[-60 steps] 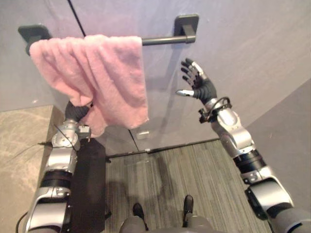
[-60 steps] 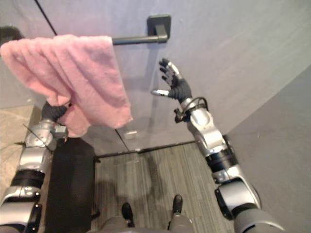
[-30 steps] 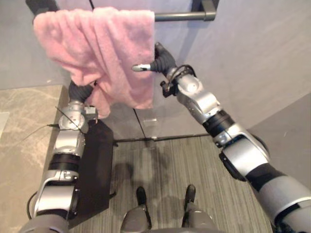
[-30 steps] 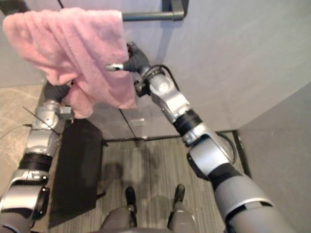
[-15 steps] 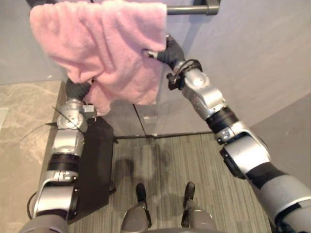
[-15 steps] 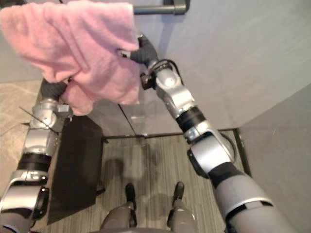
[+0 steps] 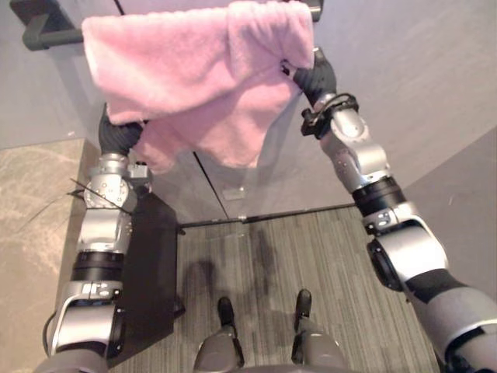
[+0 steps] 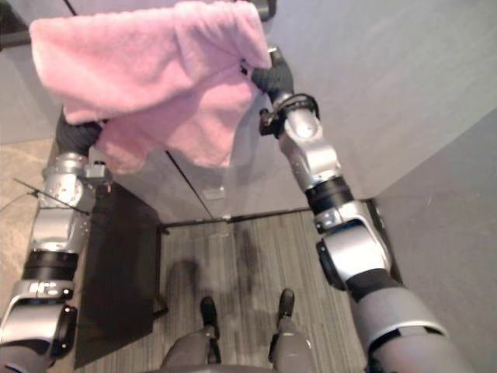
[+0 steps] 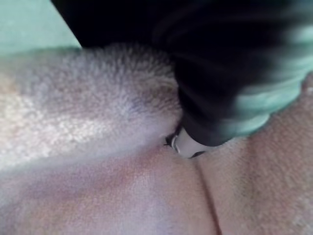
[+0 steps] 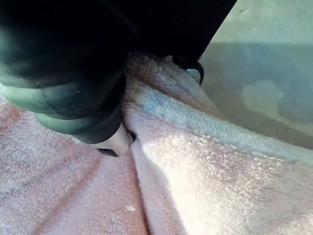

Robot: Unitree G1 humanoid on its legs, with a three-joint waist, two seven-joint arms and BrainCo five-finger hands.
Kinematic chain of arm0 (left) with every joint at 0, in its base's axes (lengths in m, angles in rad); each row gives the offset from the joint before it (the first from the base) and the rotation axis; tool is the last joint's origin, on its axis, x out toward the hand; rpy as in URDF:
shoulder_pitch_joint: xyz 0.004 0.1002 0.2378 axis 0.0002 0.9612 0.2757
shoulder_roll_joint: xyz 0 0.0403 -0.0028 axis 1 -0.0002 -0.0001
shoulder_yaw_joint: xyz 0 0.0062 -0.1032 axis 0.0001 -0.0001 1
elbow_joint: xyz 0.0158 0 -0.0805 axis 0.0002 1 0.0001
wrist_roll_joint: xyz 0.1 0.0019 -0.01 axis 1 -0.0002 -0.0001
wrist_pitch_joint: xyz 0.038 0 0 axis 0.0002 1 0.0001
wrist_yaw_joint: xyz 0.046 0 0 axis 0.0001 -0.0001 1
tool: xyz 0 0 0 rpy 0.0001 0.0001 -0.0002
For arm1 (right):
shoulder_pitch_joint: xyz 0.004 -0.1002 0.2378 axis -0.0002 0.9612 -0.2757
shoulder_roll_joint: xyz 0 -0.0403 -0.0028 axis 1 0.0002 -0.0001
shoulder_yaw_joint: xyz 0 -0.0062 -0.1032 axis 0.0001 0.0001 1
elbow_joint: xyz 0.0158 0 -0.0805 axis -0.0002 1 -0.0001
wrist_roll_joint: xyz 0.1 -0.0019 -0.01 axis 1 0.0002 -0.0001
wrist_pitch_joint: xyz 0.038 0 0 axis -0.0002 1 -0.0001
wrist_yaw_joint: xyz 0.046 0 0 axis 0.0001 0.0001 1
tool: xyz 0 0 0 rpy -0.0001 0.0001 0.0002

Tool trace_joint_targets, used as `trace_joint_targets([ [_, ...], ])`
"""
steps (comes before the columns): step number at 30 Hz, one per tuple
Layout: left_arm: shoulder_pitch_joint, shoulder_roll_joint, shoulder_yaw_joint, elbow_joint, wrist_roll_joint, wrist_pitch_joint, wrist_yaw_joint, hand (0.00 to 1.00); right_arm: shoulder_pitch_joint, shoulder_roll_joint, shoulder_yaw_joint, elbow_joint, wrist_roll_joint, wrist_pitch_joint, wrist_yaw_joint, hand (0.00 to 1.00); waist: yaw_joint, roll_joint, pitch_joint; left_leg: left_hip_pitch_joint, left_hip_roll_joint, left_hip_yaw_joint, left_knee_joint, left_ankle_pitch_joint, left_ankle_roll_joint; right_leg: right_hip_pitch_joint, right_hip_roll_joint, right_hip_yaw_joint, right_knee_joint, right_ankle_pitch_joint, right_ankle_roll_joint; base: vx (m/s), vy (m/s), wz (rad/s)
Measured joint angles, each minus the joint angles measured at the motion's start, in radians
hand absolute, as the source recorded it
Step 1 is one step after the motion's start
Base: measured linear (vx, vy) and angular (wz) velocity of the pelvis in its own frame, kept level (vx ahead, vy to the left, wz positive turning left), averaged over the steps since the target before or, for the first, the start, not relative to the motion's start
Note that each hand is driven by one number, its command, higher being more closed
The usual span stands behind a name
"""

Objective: Organize washtable

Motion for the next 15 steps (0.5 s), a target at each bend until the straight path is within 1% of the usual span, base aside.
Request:
trace_joint_targets([
  [2, 0.000, -0.004, 0.001, 0.000, -0.001, 0.000, 0.000, 1.00, 0.007, 0.000, 0.000, -0.006, -0.001, 0.000, 0.000, 1.00, 0.003, 0.000, 0.000, 0.000, -0.001, 0.000, 0.000, 0.000, 0.000, 0.001, -0.001, 0.000, 0.000, 0.000, 0.000, 0.00, 0.000, 0.00],
  [4, 0.000, -0.044, 0.029, 0.000, -0.008, 0.000, 0.000, 1.00, 0.019, 0.000, 0.000, -0.008, -0.001, 0.000, 0.002, 1.00, 0.009, 0.000, 0.000, 0.003, -0.001, -0.001, 0.000, 0.000, 0.000, 0.003, -0.001, 0.000, 0.000, 0.000, 0.000, 0.00, 0.000, 0.00],
  [6, 0.002, -0.055, 0.031, 0.003, -0.016, 0.000, 0.001, 1.00, 0.032, 0.000, 0.000, -0.022, -0.002, 0.000, 0.002, 1.00, 0.010, 0.000, 0.000, 0.003, -0.001, -0.002, 0.000, 0.000, 0.000, 0.003, -0.001, 0.000, 0.000, 0.000, 0.000, 0.00, 0.000, 0.00],
  [15, 0.009, -0.061, 0.035, 0.030, -0.022, 0.001, 0.003, 1.00, 0.033, 0.000, 0.025, -0.023, -0.010, 0.000, 0.002, 1.00, 0.010, 0.000, -0.001, 0.002, 0.000, -0.008, 0.000, 0.001, 0.000, 0.005, -0.001, -0.005, 0.000, 0.001, 0.001, 0.01, 0.002, 0.01],
])
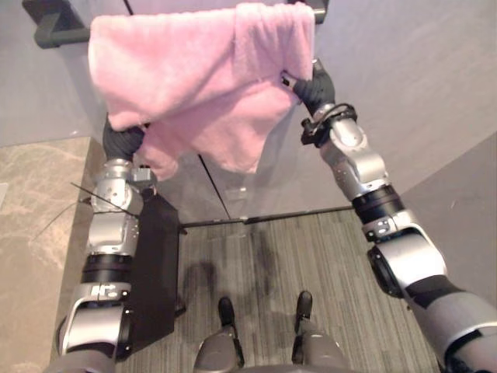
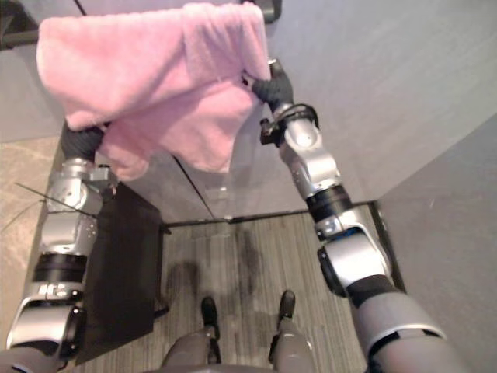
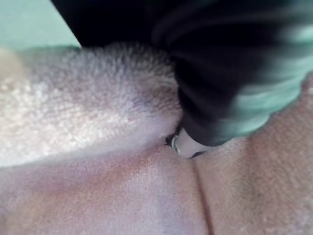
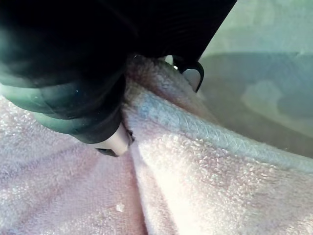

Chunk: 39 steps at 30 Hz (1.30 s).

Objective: Organize washtable

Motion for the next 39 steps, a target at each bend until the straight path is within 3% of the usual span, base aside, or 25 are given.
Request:
trace_joint_targets([
  [16, 0.006, -0.015, 0.062, 0.073, -0.018, 0.002, 0.004, 1.00, 0.003, 0.031, 0.073, 0.000, -0.029, 0.000, 0.003, 1.00, 0.003, -0.001, -0.002, -0.001, 0.001, -0.023, 0.000, 0.007, 0.000, 0.014, 0.000, -0.019, 0.000, 0.000, 0.000, 0.00, 0.005, 0.04],
  [17, 0.006, -0.014, 0.062, 0.079, -0.018, 0.002, 0.004, 0.00, 0.003, 0.031, 0.079, 0.000, -0.029, -0.001, 0.003, 1.00, 0.003, 0.000, -0.002, -0.001, 0.001, -0.023, 0.000, 0.007, 0.000, 0.014, 0.000, -0.019, 0.000, 0.000, 0.000, 0.00, 0.000, 0.00],
  [20, 0.010, -0.014, 0.066, 0.089, -0.018, 0.008, 0.006, 0.00, 0.003, 0.029, 0.084, 0.001, -0.028, -0.002, 0.002, 1.00, 0.003, -0.001, -0.003, 0.000, 0.001, -0.022, 0.000, 0.007, 0.000, 0.014, 0.000, -0.018, 0.000, 0.000, 0.000, 0.00, 0.000, 0.00],
  [21, 0.015, -0.014, 0.070, 0.089, -0.018, 0.010, 0.006, 0.00, 0.004, 0.029, 0.084, 0.001, -0.028, -0.002, 0.002, 0.00, 0.003, -0.001, -0.003, 0.001, 0.001, -0.021, 0.000, 0.007, 0.000, 0.014, 0.000, -0.017, 0.000, 0.000, 0.000, 0.00, 0.000, 0.00],
  [29, 0.031, -0.009, 0.074, 0.127, -0.034, 0.042, -0.005, 0.00, 0.026, 0.025, 0.068, 0.028, 0.047, -0.001, -0.002, 0.00, 0.003, -0.001, -0.007, 0.011, 0.002, -0.017, 0.000, 0.007, 0.000, 0.022, 0.000, -0.013, 0.000, 0.000, 0.000, 0.00, 0.000, 0.00],
  [39, 0.078, 0.083, 0.071, 0.142, -0.143, 0.053, -0.111, 0.00, 0.098, -0.008, 0.037, 0.033, 0.127, 0.022, -0.002, 0.00, 0.007, -0.001, -0.013, 0.017, 0.002, -0.011, 0.000, 0.007, 0.000, 0.024, 0.001, -0.007, 0.000, 0.000, 0.000, 0.00, 0.000, 0.00],
])
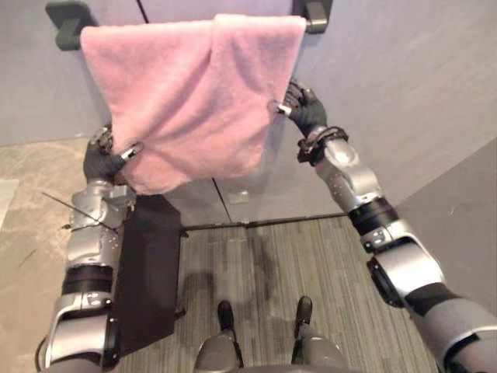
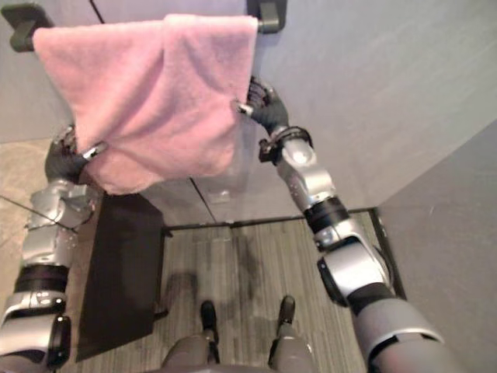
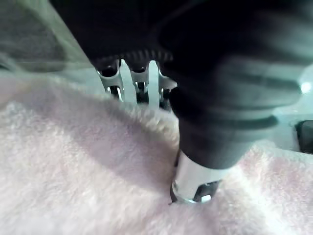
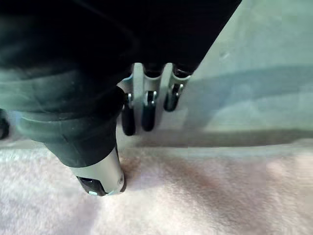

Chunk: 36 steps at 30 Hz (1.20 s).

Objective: Organize washtable

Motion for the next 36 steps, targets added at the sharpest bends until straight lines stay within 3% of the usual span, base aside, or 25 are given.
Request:
trace_joint_targets([
  [14, 0.012, 0.024, -0.002, 0.033, -0.010, 0.010, -0.029, 0.00, 0.035, -0.007, -0.013, -0.001, 0.001, 0.003, 0.004, 0.00, 0.000, 0.003, -0.043, 0.006, 0.000, -0.001, 0.000, 0.000, 0.000, 0.007, 0.000, 0.000, 0.000, 0.001, -0.002, 0.00, 0.000, 0.00],
  [18, 0.027, 0.030, 0.000, 0.031, -0.011, 0.010, -0.040, 0.00, 0.068, -0.023, -0.060, -0.025, 0.000, 0.003, 0.003, 0.00, -0.001, 0.005, -0.047, 0.016, 0.000, -0.004, 0.000, 0.000, 0.000, 0.019, 0.000, -0.003, -0.001, 0.001, -0.001, 0.00, 0.002, 0.01],
  [22, 0.055, 0.030, 0.058, 0.005, -0.010, 0.010, -0.035, 0.00, 0.198, -0.063, -0.190, -0.166, -0.004, 0.003, -0.002, 0.00, -0.001, 0.006, -0.050, 0.018, -0.002, -0.010, 0.000, 0.000, 0.000, 0.025, -0.003, -0.009, -0.001, 0.000, -0.001, 0.00, 0.012, 0.05],
  [25, 0.112, 0.024, 0.165, -0.073, -0.009, 0.007, 0.015, 0.00, 0.325, -0.066, -0.348, -0.296, -0.041, 0.002, -0.041, 0.00, -0.003, 0.011, -0.069, 0.018, -0.001, -0.013, 0.000, 0.000, 0.000, 0.028, -0.002, -0.013, -0.001, -0.001, 0.000, 0.01, 0.003, 0.02],
  [28, 0.188, -0.053, 0.318, -0.263, 0.021, -0.023, 0.103, 0.00, 0.444, -0.066, -0.529, -0.453, -0.153, -0.005, -0.114, 0.00, -0.010, 0.029, -0.090, 0.041, -0.003, -0.019, -0.009, -0.001, 0.000, 0.054, -0.005, -0.028, -0.001, -0.010, 0.002, 0.01, 0.009, 0.07],
  [32, 0.245, -0.100, 0.360, -0.381, 0.093, -0.036, 0.151, 0.00, 0.490, -0.066, -0.570, -0.548, -0.219, -0.028, -0.155, 0.00, -0.014, 0.055, -0.124, 0.052, -0.001, -0.022, -0.009, -0.001, -0.001, 0.066, -0.004, -0.037, -0.003, -0.030, 0.004, 0.00, 0.000, 0.00],
  [36, 0.286, -0.109, 0.360, -0.518, 0.168, -0.037, 0.157, 0.00, 0.525, -0.066, -0.514, -0.623, -0.174, -0.047, -0.110, 0.00, -0.028, 0.072, -0.141, 0.054, 0.003, -0.022, -0.009, -0.005, -0.007, 0.074, -0.003, -0.049, -0.006, -0.033, 0.007, -0.03, -0.001, 0.07],
])
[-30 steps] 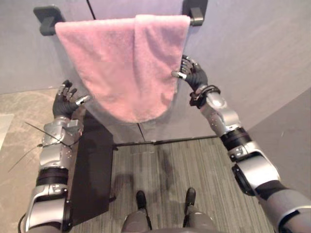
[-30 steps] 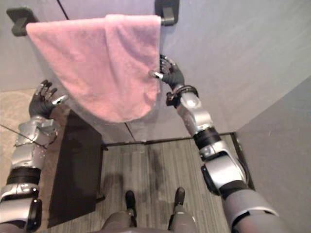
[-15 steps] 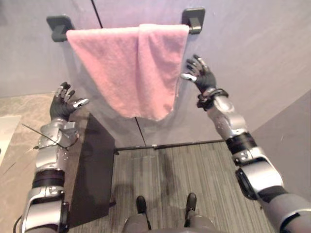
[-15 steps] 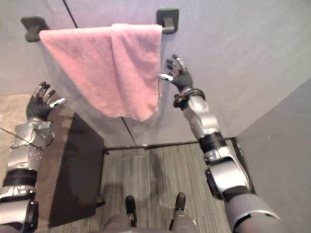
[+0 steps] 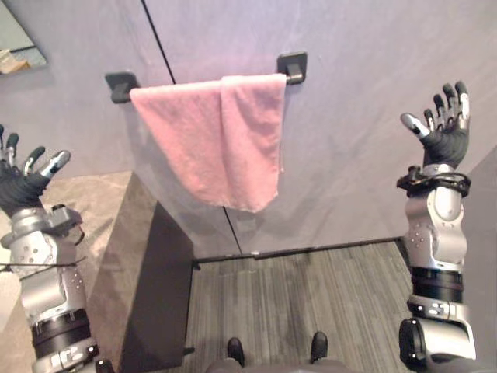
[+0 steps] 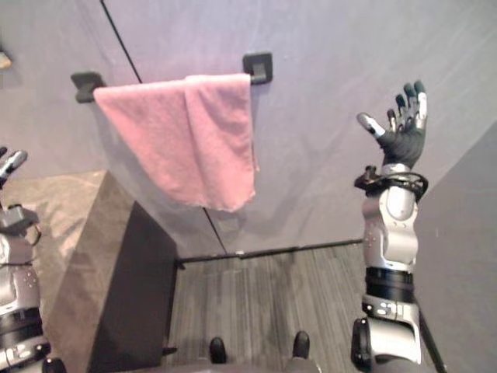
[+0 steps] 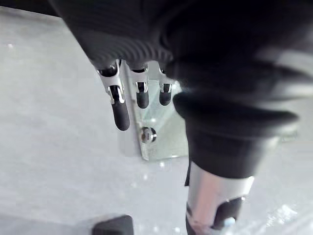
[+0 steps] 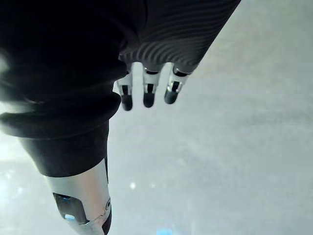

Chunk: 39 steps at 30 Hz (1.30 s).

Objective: Organize washtable

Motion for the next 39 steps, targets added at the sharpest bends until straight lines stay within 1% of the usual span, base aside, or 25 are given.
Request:
trace_joint_targets([
  [1, 0.012, 0.001, -0.004, -0.040, 0.000, -0.002, -0.003, 0.00, 0.012, -0.006, 0.047, -0.015, 0.044, -0.002, 0.037, 0.00, -0.002, -0.001, -0.004, 0.001, 0.000, 0.001, 0.000, 0.000, 0.000, 0.000, 0.000, 0.000, 0.000, 0.000, 0.000, 0.00, 0.000, 0.00],
  [2, 0.016, 0.003, -0.009, -0.053, 0.000, -0.003, -0.004, 0.00, 0.015, -0.013, 0.075, -0.017, 0.063, -0.002, 0.052, 0.00, -0.003, -0.001, -0.006, 0.001, 0.000, 0.001, 0.000, 0.000, 0.000, 0.000, 0.000, 0.000, 0.000, 0.000, 0.000, -0.02, 0.002, -0.04],
  [3, 0.023, 0.013, -0.021, -0.065, 0.000, -0.004, -0.015, 0.00, 0.015, -0.025, 0.117, -0.018, 0.092, 0.000, 0.084, 0.00, -0.004, -0.001, -0.010, 0.002, 0.000, 0.002, 0.000, 0.000, 0.000, 0.000, 0.000, 0.001, 0.000, 0.000, 0.000, 0.00, 0.000, 0.00],
  [4, 0.028, 0.039, -0.055, -0.073, -0.001, -0.003, -0.035, 0.00, 0.015, -0.050, 0.189, -0.022, 0.122, 0.004, 0.126, 0.00, -0.001, -0.002, -0.013, 0.001, 0.000, 0.002, 0.000, -0.001, 0.001, 0.000, 0.000, 0.000, 0.000, 0.000, 0.000, 0.00, 0.000, 0.00],
  [5, 0.033, 0.067, -0.085, -0.078, -0.003, -0.003, -0.065, 0.00, 0.015, -0.069, 0.236, -0.028, 0.149, 0.007, 0.163, 0.00, 0.001, -0.004, -0.015, 0.001, 0.001, 0.001, 0.000, -0.001, 0.001, 0.000, 0.000, -0.001, 0.000, 0.000, 0.000, 0.00, 0.001, 0.03],
  [7, 0.057, 0.153, -0.164, -0.110, -0.007, -0.004, -0.152, 0.00, 0.014, -0.101, 0.352, -0.036, 0.198, 0.016, 0.255, 0.00, 0.005, -0.011, -0.021, -0.001, 0.001, 0.001, 0.000, -0.001, 0.001, -0.001, 0.000, -0.001, 0.000, 0.000, 0.000, 0.00, 0.000, 0.00],
  [9, 0.057, 0.179, -0.195, -0.120, -0.023, -0.008, -0.202, 0.00, 0.011, -0.109, 0.412, -0.036, 0.230, 0.027, 0.303, 0.00, 0.012, -0.015, -0.024, -0.002, 0.000, 0.002, 0.000, 0.001, -0.001, -0.002, -0.001, -0.001, 0.000, 0.000, 0.001, 0.00, 0.000, 0.00],
  [10, 0.057, 0.182, -0.203, -0.120, -0.025, -0.008, -0.214, 0.00, 0.009, -0.117, 0.434, -0.035, 0.242, 0.030, 0.313, 0.00, 0.019, -0.016, -0.024, -0.002, 0.000, 0.002, 0.000, 0.001, -0.002, -0.002, -0.001, -0.001, 0.000, 0.000, 0.001, 0.05, 0.005, 0.00],
  [11, 0.057, 0.182, -0.226, -0.118, -0.048, -0.008, -0.243, 0.00, -0.002, -0.133, 0.488, -0.025, 0.261, 0.045, 0.341, 0.00, 0.022, -0.018, -0.025, -0.003, -0.001, 0.002, 0.000, 0.001, -0.002, -0.003, -0.002, -0.001, 0.000, 0.000, 0.001, 0.05, 0.005, 0.00],
  [12, 0.057, 0.182, -0.237, -0.117, -0.055, -0.008, -0.246, 0.00, -0.012, -0.138, 0.505, -0.012, 0.263, 0.047, 0.350, 0.00, 0.023, -0.018, -0.026, -0.003, -0.001, 0.002, 0.000, 0.001, -0.002, -0.003, -0.002, -0.002, 0.001, 0.000, 0.001, 0.04, 0.003, 0.00],
  [13, 0.057, 0.182, -0.249, -0.117, -0.063, -0.008, -0.251, 0.00, -0.025, -0.141, 0.523, 0.004, 0.263, 0.049, 0.353, 0.00, 0.023, -0.019, -0.026, -0.003, -0.001, 0.002, 0.000, 0.001, -0.001, -0.003, -0.002, -0.002, 0.001, 0.000, 0.001, 0.00, 0.000, 0.00],
  [16, 0.051, 0.185, -0.327, -0.108, -0.106, -0.007, -0.287, 0.00, -0.126, -0.150, 0.618, 0.082, 0.294, 0.054, 0.361, 0.00, 0.025, -0.019, -0.026, -0.018, -0.001, 0.001, 0.000, 0.002, -0.001, -0.018, -0.002, -0.001, 0.002, 0.001, 0.001, 0.01, 0.000, 0.00],
  [19, 0.025, 0.195, -0.387, -0.072, -0.143, -0.004, -0.300, 0.00, -0.182, -0.151, 0.677, 0.100, 0.296, 0.057, 0.372, 0.00, 0.026, -0.019, -0.026, -0.039, -0.001, 0.000, 0.000, 0.007, 0.003, -0.039, -0.002, -0.002, 0.004, 0.003, 0.001, 0.00, 0.000, 0.00],
  [21, -0.031, 0.231, -0.456, -0.007, -0.170, 0.001, -0.310, 0.00, -0.225, -0.149, 0.722, 0.148, 0.303, 0.059, 0.373, 0.00, 0.033, -0.020, -0.025, -0.061, -0.001, -0.004, 0.000, 0.008, 0.001, -0.058, -0.002, 0.000, 0.004, 0.016, -0.001, 0.01, 0.001, 0.02],
  [22, -0.061, 0.247, -0.488, 0.026, -0.180, 0.005, -0.310, 0.00, -0.244, -0.139, 0.731, 0.179, 0.303, 0.063, 0.371, 0.00, 0.039, -0.022, -0.026, -0.074, -0.001, -0.005, 0.000, 0.009, 0.000, -0.072, -0.001, 0.001, 0.004, 0.020, -0.003, 0.00, 0.000, 0.00],
  [24, -0.094, 0.256, -0.520, 0.057, -0.199, 0.008, -0.310, 0.00, -0.262, -0.129, 0.733, 0.214, 0.303, 0.064, 0.367, 0.00, 0.050, -0.024, -0.025, -0.092, -0.002, -0.007, 0.001, 0.011, 0.002, -0.092, -0.001, 0.001, 0.004, 0.029, -0.004, 0.03, 0.003, -0.02],
  [26, -0.122, 0.257, -0.534, 0.085, -0.207, 0.008, -0.319, 0.00, -0.283, -0.124, 0.739, 0.239, 0.303, 0.065, 0.365, 0.00, 0.050, -0.026, -0.024, -0.109, -0.002, -0.015, 0.006, 0.016, 0.005, -0.105, -0.001, 0.001, 0.004, 0.030, -0.005, 0.05, 0.008, 0.07],
  [28, -0.175, 0.282, -0.579, 0.136, -0.221, 0.010, -0.330, 0.00, -0.330, -0.107, 0.740, 0.256, 0.303, 0.064, 0.352, 0.00, 0.049, -0.034, -0.018, -0.131, -0.002, -0.024, 0.007, 0.022, 0.004, -0.123, 0.000, -0.002, 0.004, 0.032, -0.007, 0.05, 0.010, 0.08],
  [30, -0.212, 0.289, -0.607, 0.164, -0.223, 0.018, -0.330, 0.00, -0.386, -0.090, 0.750, 0.294, 0.303, 0.064, 0.346, 0.00, 0.049, -0.041, -0.012, -0.141, -0.002, -0.025, 0.007, 0.022, 0.004, -0.133, 0.000, -0.002, 0.004, 0.033, -0.007, 0.01, 0.005, 0.02],
  [32, -0.255, 0.290, -0.618, 0.182, -0.240, 0.019, -0.329, 0.00, -0.440, -0.084, 0.761, 0.309, 0.303, 0.064, 0.344, 0.00, 0.050, -0.050, 0.006, -0.151, -0.002, -0.025, 0.008, 0.023, 0.004, -0.142, 0.000, -0.002, 0.004, 0.036, -0.009, 0.00, 0.000, 0.00],
  [33, -0.285, 0.294, -0.629, 0.197, -0.242, 0.021, -0.328, 0.00, -0.465, -0.077, 0.761, 0.310, 0.303, 0.064, 0.341, 0.00, 0.049, -0.052, 0.026, -0.153, -0.003, -0.026, 0.008, 0.023, 0.004, -0.143, -0.001, -0.003, 0.004, 0.038, -0.010, 0.00, 0.000, 0.00],
  [34, -0.305, 0.296, -0.638, 0.211, -0.244, 0.024, -0.328, 0.00, -0.480, -0.066, 0.761, 0.310, 0.303, 0.064, 0.335, 0.00, 0.050, -0.054, 0.031, -0.163, -0.004, -0.026, 0.008, 0.023, 0.004, -0.154, -0.001, -0.002, 0.004, 0.039, -0.010, 0.00, 0.000, 0.00],
  [39, -0.392, 0.296, -0.646, 0.269, -0.256, 0.027, -0.324, 0.00, -0.528, -0.050, 0.761, 0.359, 0.303, 0.064, 0.305, 0.00, 0.050, -0.052, 0.062, -0.191, -0.004, -0.030, 0.008, 0.033, 0.011, -0.179, -0.001, -0.005, 0.004, 0.043, -0.014, 0.01, 0.006, 0.01],
])
